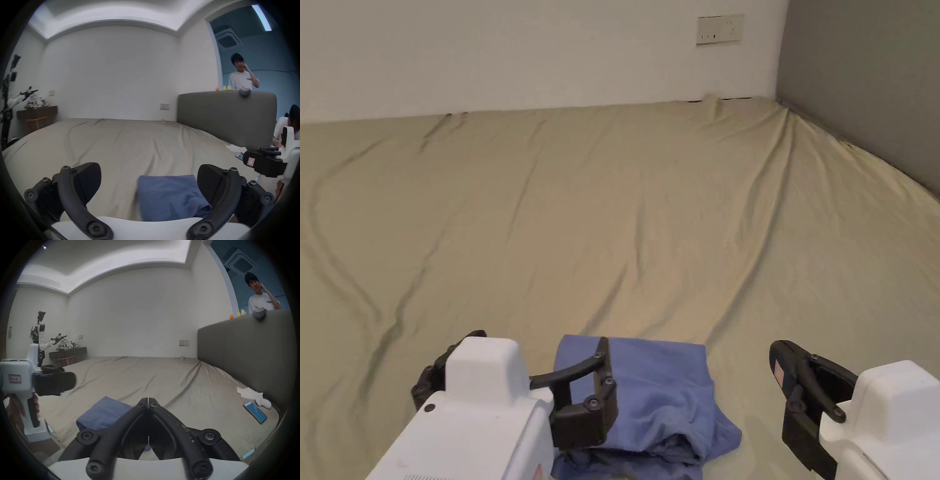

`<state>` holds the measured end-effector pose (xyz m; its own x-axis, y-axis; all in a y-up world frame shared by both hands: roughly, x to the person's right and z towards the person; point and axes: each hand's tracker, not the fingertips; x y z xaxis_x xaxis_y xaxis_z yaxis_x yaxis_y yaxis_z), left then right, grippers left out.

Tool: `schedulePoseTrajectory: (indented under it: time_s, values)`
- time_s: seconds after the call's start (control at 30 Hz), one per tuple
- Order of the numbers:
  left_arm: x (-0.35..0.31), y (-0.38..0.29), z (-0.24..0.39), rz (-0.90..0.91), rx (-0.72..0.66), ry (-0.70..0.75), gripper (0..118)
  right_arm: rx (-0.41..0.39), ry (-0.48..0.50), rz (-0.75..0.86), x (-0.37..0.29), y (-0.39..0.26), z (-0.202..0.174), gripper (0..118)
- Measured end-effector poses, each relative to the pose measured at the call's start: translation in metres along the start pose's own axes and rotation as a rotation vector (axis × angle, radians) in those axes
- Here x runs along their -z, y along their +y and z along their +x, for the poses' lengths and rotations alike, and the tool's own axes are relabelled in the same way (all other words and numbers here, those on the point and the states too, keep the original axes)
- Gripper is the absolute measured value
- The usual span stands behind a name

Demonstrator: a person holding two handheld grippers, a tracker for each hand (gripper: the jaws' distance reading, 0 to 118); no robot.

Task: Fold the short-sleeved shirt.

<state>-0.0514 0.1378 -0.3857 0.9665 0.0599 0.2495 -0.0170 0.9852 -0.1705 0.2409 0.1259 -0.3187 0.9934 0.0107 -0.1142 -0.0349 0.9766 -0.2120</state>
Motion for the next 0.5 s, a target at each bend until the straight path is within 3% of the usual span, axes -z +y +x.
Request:
schedulePoseTrajectory:
  time_s: [0.27,0.3,0.33,0.37,0.4,0.43,0.5]
  values:
    - [-0.039,-0.009,-0.031,-0.061,0.052,0.148,117,0.011,0.033,0.045,0.01,-0.002,-0.018,2]
    - [-0.043,-0.01,-0.033,-0.055,0.048,0.149,105,0.006,0.041,0.046,0.011,-0.002,-0.019,2]
    - [-0.045,-0.011,-0.034,-0.05,0.047,0.148,83,0.003,0.049,0.042,0.014,-0.002,-0.02,2]
    - [-0.047,-0.011,-0.035,-0.034,0.046,0.131,49,0.007,0.067,0.024,0.018,-0.002,-0.02,2]
    - [-0.045,-0.011,-0.034,-0.042,0.036,0.128,7,0.006,0.076,0.016,0.021,-0.003,-0.019,2]
    - [-0.042,-0.011,-0.033,-0.062,0.04,0.161,1,0.007,0.089,0.006,0.025,-0.003,-0.018,2]
    - [-0.04,-0.014,-0.034,-0.071,0.051,0.195,0,0.014,0.118,-0.031,0.036,-0.002,-0.014,2]
